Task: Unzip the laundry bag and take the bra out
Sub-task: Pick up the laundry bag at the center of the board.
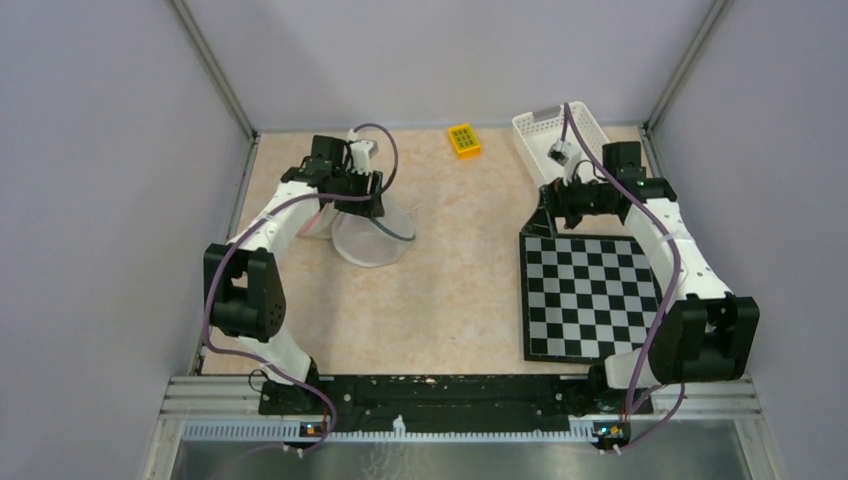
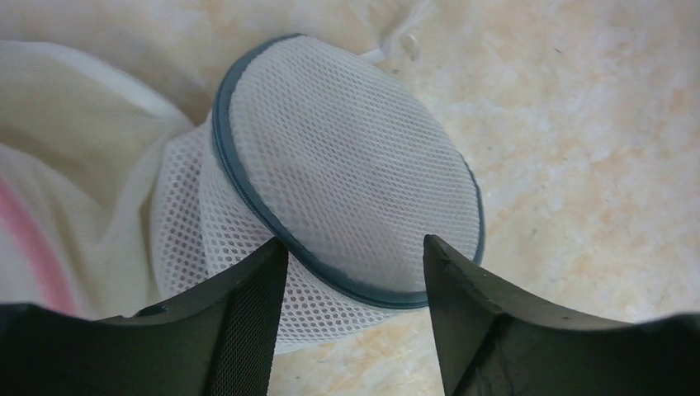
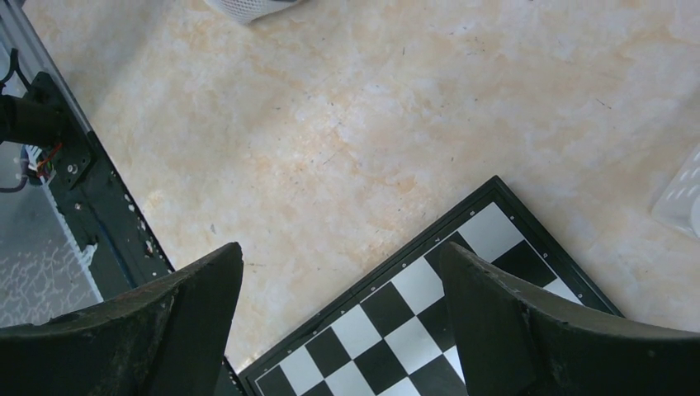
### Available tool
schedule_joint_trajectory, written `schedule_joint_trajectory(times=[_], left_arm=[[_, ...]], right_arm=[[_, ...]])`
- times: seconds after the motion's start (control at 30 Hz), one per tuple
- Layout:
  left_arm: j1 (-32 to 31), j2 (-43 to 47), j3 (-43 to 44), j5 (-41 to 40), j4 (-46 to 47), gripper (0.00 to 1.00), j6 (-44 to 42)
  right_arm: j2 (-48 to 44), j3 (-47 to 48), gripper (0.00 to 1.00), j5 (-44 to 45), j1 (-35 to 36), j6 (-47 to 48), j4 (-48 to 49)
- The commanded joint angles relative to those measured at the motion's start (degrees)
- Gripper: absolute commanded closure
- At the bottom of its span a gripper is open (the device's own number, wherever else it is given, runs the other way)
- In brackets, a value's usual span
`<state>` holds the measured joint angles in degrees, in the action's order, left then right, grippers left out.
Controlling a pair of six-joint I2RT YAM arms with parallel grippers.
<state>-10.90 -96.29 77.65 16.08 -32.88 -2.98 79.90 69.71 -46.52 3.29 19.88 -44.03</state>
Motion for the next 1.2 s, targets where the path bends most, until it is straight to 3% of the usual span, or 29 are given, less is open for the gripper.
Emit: schedule_joint_trajectory(times=[0.0, 0.3, 0.53, 0.83, 1.17], left_arm=[[-0.05, 0.22, -2.11, 12.65, 1.79, 0.39, -0.88], [-1.62, 0.81, -4.78, 21.38, 2.96, 0.73, -5.32], [-6.67, 1.96, -4.95, 28.23, -0.05, 1.0, -10.61], [-7.55, 1.75, -3.17, 43.93, -5.04, 1.0, -16.84], [-8.31, 0.39, -2.86, 52.74, -9.61, 1.0, -21.14]], right_arm=[[-1.88, -0.57, 0.12, -2.37, 0.89, 0.06, 2.56], [-1.53, -0.62, 0.12, -3.95, 1.7, -0.25, 3.35], [-1.82, -3.11, 0.13, -5.63, 2.39, -3.31, 7.62], [-3.01, -9.44, 0.13, -10.78, 5.53, -11.88, 18.59], [-1.63, -15.14, 0.18, -9.13, 17.28, -16.81, 29.96]])
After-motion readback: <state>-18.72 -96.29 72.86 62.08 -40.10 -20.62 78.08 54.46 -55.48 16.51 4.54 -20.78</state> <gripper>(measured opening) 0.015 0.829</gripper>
